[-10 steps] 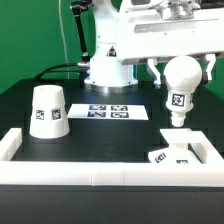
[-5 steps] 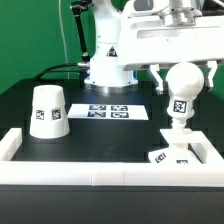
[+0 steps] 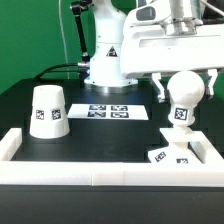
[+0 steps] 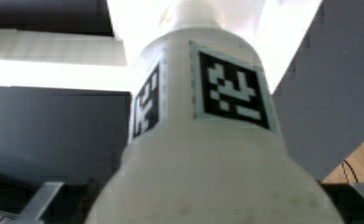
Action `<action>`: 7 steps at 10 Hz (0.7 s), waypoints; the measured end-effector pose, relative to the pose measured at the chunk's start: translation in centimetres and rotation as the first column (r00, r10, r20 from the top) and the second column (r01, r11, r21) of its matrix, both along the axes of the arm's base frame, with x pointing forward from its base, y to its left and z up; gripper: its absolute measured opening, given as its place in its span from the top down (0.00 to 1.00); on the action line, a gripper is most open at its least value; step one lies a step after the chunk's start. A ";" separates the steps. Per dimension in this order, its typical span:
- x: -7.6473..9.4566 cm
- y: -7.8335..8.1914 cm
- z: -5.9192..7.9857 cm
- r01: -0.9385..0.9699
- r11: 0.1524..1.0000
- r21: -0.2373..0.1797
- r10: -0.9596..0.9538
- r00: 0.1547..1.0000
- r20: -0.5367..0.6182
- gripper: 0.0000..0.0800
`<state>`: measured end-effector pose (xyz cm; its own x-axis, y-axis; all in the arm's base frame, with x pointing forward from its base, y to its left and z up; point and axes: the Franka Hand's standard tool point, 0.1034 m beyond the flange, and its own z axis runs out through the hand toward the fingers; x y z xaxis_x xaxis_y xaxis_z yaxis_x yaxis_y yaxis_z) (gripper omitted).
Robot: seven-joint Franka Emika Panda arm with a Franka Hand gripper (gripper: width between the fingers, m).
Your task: Assemble lamp
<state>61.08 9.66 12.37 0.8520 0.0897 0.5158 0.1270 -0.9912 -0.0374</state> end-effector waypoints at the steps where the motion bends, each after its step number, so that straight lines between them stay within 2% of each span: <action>1: 0.0 0.0 -0.3 0.001 1.000 -0.001 -0.001 1.000 0.005 0.28; 5: -1.0 -0.3 -1.2 0.005 1.000 -0.011 -0.005 1.000 0.025 0.28; 7: -1.5 -0.6 -1.2 0.013 1.000 -0.019 -0.011 0.997 0.073 0.28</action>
Offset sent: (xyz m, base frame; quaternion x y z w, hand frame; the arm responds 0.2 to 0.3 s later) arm -0.0154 0.0012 -0.0073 -0.0069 0.0308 0.0065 0.9995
